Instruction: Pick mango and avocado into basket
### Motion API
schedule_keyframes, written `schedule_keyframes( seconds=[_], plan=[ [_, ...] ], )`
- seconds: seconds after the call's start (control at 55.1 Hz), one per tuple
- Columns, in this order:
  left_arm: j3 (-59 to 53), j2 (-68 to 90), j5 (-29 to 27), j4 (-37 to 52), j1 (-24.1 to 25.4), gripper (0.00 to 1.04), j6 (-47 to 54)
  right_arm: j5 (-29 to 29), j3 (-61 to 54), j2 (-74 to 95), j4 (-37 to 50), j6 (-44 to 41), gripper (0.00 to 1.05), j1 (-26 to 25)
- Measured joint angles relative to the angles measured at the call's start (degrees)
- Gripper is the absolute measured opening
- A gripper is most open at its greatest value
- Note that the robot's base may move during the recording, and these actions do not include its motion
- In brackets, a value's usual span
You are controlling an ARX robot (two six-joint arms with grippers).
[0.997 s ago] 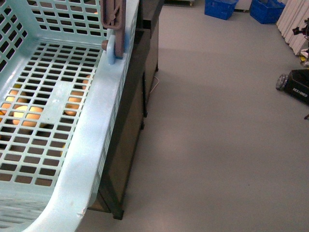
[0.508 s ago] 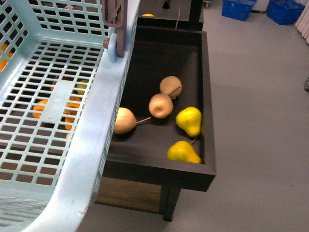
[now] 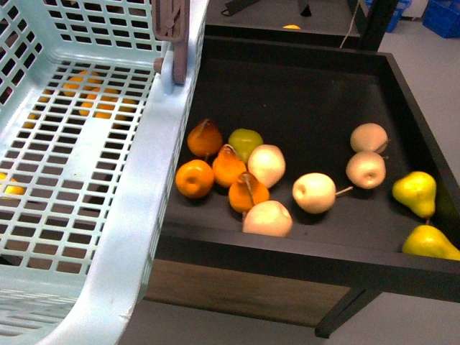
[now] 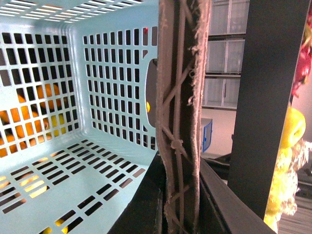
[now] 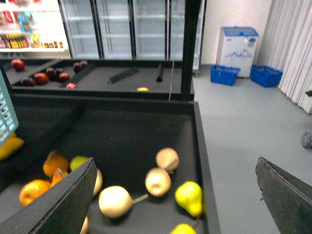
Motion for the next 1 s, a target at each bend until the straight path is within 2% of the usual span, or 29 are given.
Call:
schedule_keyframes(
  seconds=[0.997],
  plan=[
    [0.0, -0.02, 0.11, 0.0, -0.02, 0.12, 0.02, 0.04, 0.02, 0.0, 0.0, 0.02, 0.97, 0.0]
  ],
)
